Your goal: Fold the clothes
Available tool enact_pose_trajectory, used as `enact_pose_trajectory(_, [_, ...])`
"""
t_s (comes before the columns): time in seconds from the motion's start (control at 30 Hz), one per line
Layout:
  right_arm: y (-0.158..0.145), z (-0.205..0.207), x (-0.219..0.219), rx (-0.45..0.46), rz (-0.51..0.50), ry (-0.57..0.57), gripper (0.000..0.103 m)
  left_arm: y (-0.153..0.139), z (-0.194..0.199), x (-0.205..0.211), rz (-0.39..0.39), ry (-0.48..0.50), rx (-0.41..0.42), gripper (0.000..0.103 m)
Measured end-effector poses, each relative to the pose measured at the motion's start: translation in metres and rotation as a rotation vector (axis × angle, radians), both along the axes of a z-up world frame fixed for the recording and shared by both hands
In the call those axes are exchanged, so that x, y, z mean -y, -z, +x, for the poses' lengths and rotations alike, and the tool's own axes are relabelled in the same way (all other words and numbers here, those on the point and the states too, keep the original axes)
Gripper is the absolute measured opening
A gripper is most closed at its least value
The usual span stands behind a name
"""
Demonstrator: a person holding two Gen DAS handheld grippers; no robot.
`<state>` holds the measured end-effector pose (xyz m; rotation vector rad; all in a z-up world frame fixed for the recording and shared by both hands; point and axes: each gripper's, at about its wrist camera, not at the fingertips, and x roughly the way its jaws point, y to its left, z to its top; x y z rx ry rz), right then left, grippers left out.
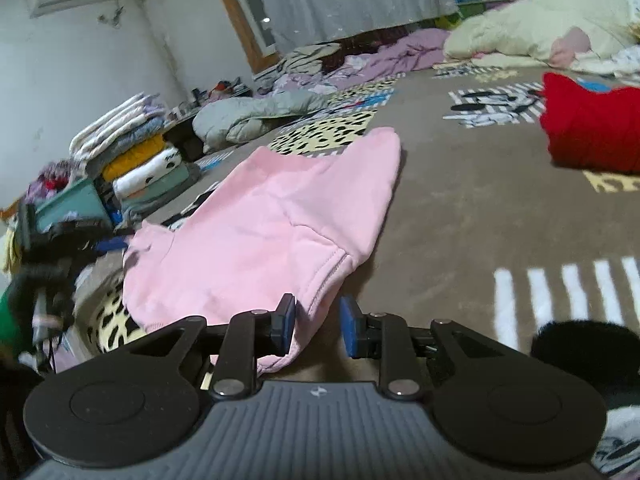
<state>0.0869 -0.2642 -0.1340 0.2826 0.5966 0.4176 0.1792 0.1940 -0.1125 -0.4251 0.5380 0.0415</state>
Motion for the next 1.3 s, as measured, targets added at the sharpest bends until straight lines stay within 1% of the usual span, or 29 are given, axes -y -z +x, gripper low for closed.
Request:
enact_pose_trajectory(0.07, [0.002,0.001,-0.003,-0.004,-0.028,-0.014,0.028,0.002,0.014,0.005,0.047,0.031,-0.018,0.031])
enact_pose_trajectory(0.1, [0.004,0.001,-0.004,-0.011,-0.033,-0.018,0.028,0.004,0.021,0.008,0.071,0.047,-0.026,0.028])
enact_pose_trajectory(0.23, [0.005,0.004,-0.001,-0.028,-0.035,-0.022,0.032,0.008,0.048,0.018,0.166,0.109,-0.062,0.028])
enact_pose_trajectory(0.37, [0.004,0.003,0.0,-0.023,-0.051,-0.024,0.034,0.012,0.074,0.028,0.253,0.169,-0.096,0.028])
enact_pose_trajectory(0.43, [0.005,-0.001,0.0,-0.017,-0.056,-0.024,0.035,0.004,0.07,0.025,0.235,0.185,-0.101,0.028])
enact_pose_trajectory(0.53, [0.008,-0.006,0.003,-0.005,-0.05,-0.027,0.038,0.006,0.066,0.03,0.243,0.25,-0.122,0.028])
enact_pose_trajectory(0.63, [0.012,-0.005,0.006,-0.003,-0.041,-0.025,0.038,0.007,0.062,0.035,0.249,0.309,-0.14,0.028])
enact_pose_trajectory(0.77, [0.009,-0.003,0.002,0.039,-0.057,-0.023,0.038,0.001,0.077,0.046,0.228,0.281,-0.115,0.028])
enact_pose_trajectory(0.9, [0.003,-0.001,-0.004,0.089,-0.074,-0.025,0.038,-0.01,0.094,0.077,0.197,0.371,-0.066,0.028])
enact_pose_trajectory(0.97, [0.0,-0.001,-0.007,0.11,-0.084,-0.028,0.038,-0.016,0.102,0.092,0.182,0.416,-0.042,0.025])
enact_pose_trajectory(1.03, [-0.004,-0.002,-0.009,0.137,-0.112,-0.03,0.038,-0.02,0.111,0.107,0.167,0.456,-0.024,0.025])
enact_pose_trajectory(1.1, [-0.008,-0.003,-0.014,0.167,-0.161,-0.04,0.038,-0.013,0.127,0.121,0.159,0.454,-0.064,0.025])
enact_pose_trajectory(1.17, [-0.011,-0.001,-0.019,0.189,-0.227,-0.049,0.038,0.001,0.145,0.124,0.161,0.406,-0.137,0.025])
enact_pose_trajectory(1.23, [-0.014,0.001,-0.024,0.211,-0.291,-0.058,0.039,0.014,0.158,0.12,0.152,0.33,-0.2,0.025])
enact_pose_trajectory(1.27, [-0.016,0.006,-0.024,0.206,-0.3,-0.06,0.04,0.011,0.158,0.117,0.114,0.325,-0.188,0.025])
enact_pose_trajectory(1.3, [-0.018,0.013,-0.021,0.196,-0.285,-0.056,0.042,0.009,0.159,0.114,0.076,0.32,-0.175,0.025])
